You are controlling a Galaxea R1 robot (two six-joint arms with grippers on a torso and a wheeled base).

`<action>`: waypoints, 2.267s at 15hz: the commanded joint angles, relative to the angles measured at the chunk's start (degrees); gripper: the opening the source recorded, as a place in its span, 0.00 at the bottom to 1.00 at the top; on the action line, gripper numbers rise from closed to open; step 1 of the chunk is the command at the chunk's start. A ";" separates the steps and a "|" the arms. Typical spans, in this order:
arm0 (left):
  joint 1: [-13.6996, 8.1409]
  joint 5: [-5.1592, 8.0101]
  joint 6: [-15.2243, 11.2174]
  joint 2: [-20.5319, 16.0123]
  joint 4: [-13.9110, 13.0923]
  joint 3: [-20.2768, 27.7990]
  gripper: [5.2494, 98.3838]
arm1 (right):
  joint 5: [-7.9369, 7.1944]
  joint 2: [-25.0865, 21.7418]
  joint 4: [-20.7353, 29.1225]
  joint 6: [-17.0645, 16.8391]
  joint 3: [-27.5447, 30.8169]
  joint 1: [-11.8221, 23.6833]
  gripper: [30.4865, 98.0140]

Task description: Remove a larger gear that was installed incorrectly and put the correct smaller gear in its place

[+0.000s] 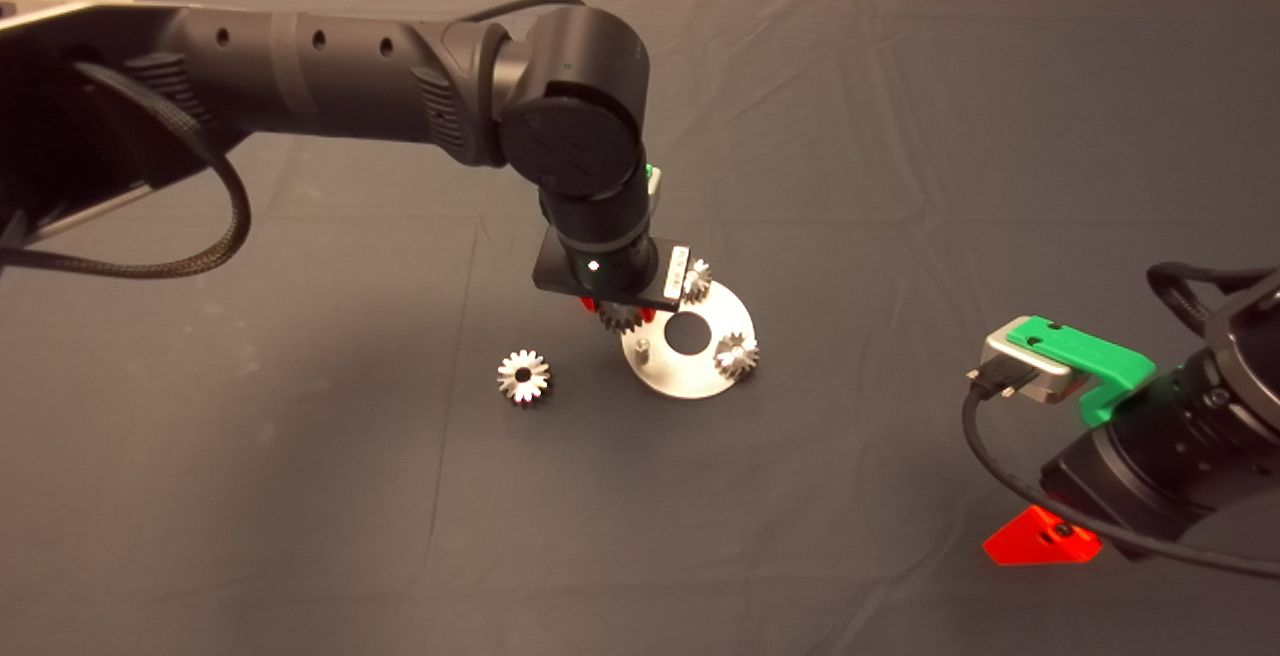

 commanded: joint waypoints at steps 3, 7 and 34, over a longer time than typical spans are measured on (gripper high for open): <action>0.73 0.14 -0.03 0.34 1.31 0.05 0.33 | 0.17 -0.20 1.89 -0.24 0.20 1.40 1.00; 1.96 0.14 0.04 0.34 1.95 0.05 0.33 | 0.17 -0.11 1.94 -0.24 0.20 1.40 1.00; 5.39 0.58 1.88 2.72 5.99 -3.12 0.32 | 0.17 -0.20 1.89 -0.24 0.20 1.40 1.00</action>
